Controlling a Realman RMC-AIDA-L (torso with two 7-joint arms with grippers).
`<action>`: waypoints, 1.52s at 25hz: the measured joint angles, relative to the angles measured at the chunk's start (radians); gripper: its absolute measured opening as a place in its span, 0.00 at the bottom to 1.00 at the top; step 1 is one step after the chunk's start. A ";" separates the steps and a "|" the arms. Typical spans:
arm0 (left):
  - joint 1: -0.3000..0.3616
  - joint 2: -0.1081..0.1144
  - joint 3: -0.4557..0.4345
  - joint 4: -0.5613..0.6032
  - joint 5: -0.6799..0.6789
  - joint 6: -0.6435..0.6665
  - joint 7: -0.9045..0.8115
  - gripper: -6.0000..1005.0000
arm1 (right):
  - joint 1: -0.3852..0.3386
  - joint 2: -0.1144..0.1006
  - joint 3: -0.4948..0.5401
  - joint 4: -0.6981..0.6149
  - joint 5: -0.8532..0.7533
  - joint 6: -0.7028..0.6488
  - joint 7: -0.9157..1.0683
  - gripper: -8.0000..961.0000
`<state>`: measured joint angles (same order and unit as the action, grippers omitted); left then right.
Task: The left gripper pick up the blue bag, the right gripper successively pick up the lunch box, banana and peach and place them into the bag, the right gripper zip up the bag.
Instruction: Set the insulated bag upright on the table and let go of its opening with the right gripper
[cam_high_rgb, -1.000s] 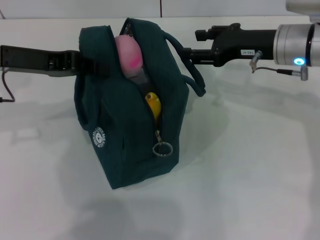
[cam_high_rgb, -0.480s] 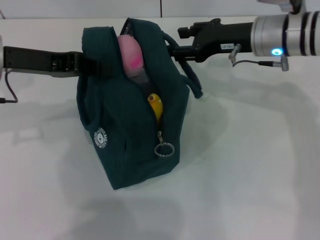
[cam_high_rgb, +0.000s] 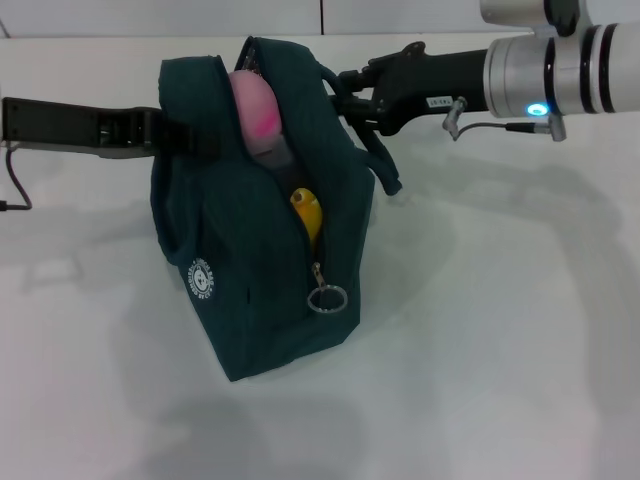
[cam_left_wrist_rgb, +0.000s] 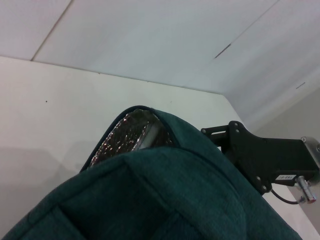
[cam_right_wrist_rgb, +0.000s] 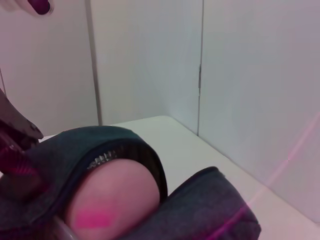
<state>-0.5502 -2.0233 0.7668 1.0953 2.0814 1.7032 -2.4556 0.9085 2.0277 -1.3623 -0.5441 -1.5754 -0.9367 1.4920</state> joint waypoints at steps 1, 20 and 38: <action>0.000 0.000 0.000 0.000 0.000 0.000 0.000 0.04 | -0.014 0.000 0.000 -0.023 0.002 0.003 -0.005 0.38; 0.004 -0.002 -0.002 0.000 -0.009 0.001 0.018 0.04 | -0.122 0.000 0.005 -0.167 0.019 0.017 -0.009 0.08; 0.032 -0.043 0.003 -0.001 -0.089 0.042 0.053 0.04 | -0.457 -0.016 0.048 -0.566 0.047 -0.032 0.077 0.08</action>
<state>-0.5184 -2.0661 0.7696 1.0940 1.9920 1.7455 -2.4025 0.4517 2.0113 -1.3146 -1.1106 -1.5282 -0.9687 1.5690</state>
